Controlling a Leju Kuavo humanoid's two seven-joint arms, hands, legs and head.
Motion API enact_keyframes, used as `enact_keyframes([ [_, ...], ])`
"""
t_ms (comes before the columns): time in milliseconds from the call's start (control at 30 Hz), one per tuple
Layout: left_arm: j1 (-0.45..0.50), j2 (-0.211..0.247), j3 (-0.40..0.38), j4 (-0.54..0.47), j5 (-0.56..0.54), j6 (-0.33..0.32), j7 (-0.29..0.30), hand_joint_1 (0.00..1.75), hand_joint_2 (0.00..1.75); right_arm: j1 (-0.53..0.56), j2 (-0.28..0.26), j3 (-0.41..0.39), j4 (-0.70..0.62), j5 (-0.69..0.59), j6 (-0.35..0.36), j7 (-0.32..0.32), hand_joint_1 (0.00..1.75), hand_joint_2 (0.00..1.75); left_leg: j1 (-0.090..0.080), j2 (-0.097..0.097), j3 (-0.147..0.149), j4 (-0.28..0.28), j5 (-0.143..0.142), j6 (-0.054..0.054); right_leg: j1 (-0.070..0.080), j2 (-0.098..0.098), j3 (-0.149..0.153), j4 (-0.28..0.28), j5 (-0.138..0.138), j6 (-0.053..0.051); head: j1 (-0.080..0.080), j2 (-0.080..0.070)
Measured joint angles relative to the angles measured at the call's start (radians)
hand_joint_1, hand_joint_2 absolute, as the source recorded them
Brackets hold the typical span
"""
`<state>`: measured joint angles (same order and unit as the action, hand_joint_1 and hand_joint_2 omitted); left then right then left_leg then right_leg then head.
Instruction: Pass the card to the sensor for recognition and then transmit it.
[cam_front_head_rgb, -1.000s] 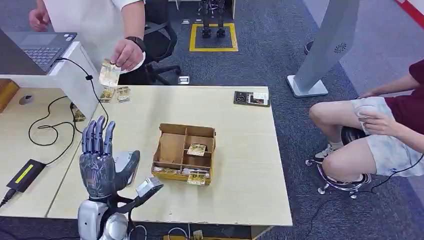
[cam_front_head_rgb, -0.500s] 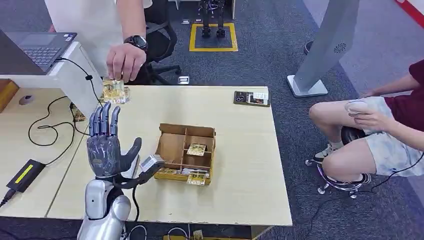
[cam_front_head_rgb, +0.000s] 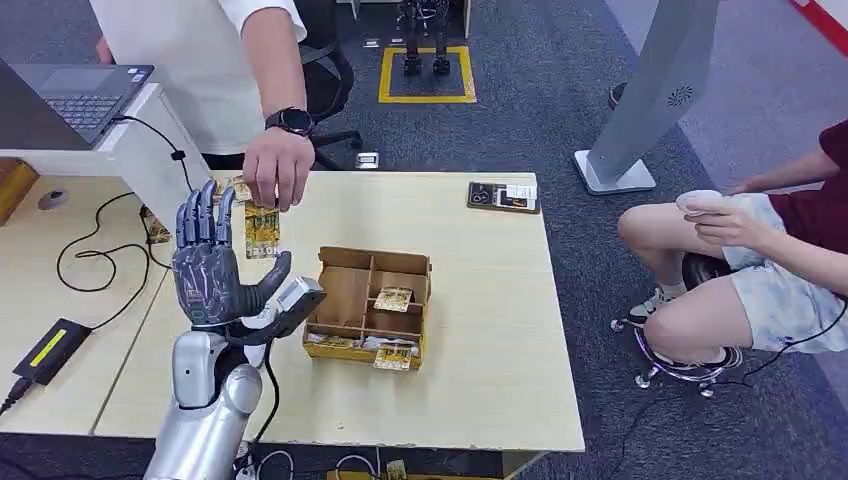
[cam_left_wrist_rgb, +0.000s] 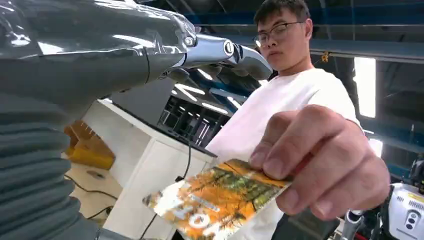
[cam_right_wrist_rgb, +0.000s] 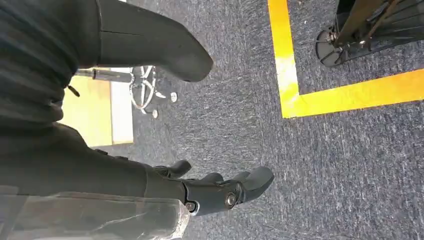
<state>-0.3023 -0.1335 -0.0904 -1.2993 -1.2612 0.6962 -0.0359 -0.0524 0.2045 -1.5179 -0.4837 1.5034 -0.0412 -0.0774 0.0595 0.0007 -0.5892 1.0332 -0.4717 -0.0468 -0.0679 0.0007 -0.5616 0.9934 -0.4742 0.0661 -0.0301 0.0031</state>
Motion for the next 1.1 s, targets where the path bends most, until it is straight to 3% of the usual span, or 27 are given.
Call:
enact_keyframes([
  [300, -0.056, 0.0, 0.019, 0.036, -0.011, 0.0, 0.0, 0.0, 1.75, -0.004, -0.026, 0.016, 0.057, 0.0, -0.029, 0.006, 0.0, 1.75, 0.0, 0.0, 0.0, 0.0, 0.0, 0.0, 0.0, 0.0, 0.0, 0.0, 0.0, 0.0, 0.0, 0.0],
  [333, -0.058, 0.0, 0.02, 0.039, -0.017, 0.0, 0.0, 0.3, 1.75, -0.004, -0.028, 0.018, 0.061, 0.0, -0.03, 0.006, 0.0, 1.75, 0.0, 0.0, 0.0, 0.0, 0.0, 0.0, 0.0, 0.0, 0.0, 0.0, 0.0, 0.0, 0.0, 0.0],
  [467, -0.069, 0.0, 0.021, 0.047, -0.018, 0.0, -0.009, 0.3, 1.75, -0.005, -0.036, 0.021, 0.079, 0.0, -0.034, 0.006, 0.0, 1.75, 0.0, 0.0, 0.0, 0.0, 0.0, 0.0, 0.0, 0.0, 0.0, 0.0, 0.0, 0.0, 0.0, 0.0],
  [500, -0.069, -0.001, 0.021, 0.047, -0.018, 0.0, -0.01, 1.64, 1.75, -0.005, -0.038, 0.022, 0.083, 0.0, -0.034, 0.008, 0.0, 1.75, 0.0, 0.0, 0.0, 0.0, 0.0, 0.0, 0.0, 0.0, 0.0, 0.0, 0.0, 0.0, 0.0, 0.0],
  [533, -0.07, -0.001, 0.021, 0.048, -0.018, 0.0, -0.012, 1.75, 1.75, -0.005, -0.04, 0.022, 0.087, 0.0, -0.035, 0.008, 0.0, 1.75, 0.0, 0.0, 0.0, 0.0, 0.0, 0.0, 0.0, 0.0, 0.0, 0.0, 0.0, 0.0, 0.0, 0.0],
  [700, -0.072, -0.003, 0.027, 0.05, -0.008, 0.0, -0.057, 1.75, 1.75, -0.005, -0.045, 0.024, 0.099, 0.0, -0.039, 0.009, 0.0, 1.75, 0.0, 0.0, 0.0, 0.0, 0.0, 0.0, 0.0, 0.0, 0.0, 0.0, 0.0, 0.0, 0.0, 0.0],
  [800, -0.072, -0.022, 0.055, 0.05, 0.022, 0.0, -0.125, 1.75, 1.75, -0.005, -0.048, 0.026, 0.106, -0.002, -0.043, 0.011, 0.0, 1.75, 0.0, 0.0, 0.0, 0.0, 0.0, 0.0, 0.0, 0.0, 0.0, 0.0, 0.0, 0.0, 0.0, 0.0],
  [1100, -0.071, -0.078, 0.138, 0.042, 0.045, 0.0, -0.237, 1.75, 1.75, -0.005, -0.055, 0.032, 0.121, -0.002, -0.053, 0.013, 0.0, 1.75, 0.0, 0.0, 0.0, 0.0, 0.0, 0.0, 0.0, 0.0, 0.0, 0.0, 0.0, 0.0, 0.0, 0.0],
])
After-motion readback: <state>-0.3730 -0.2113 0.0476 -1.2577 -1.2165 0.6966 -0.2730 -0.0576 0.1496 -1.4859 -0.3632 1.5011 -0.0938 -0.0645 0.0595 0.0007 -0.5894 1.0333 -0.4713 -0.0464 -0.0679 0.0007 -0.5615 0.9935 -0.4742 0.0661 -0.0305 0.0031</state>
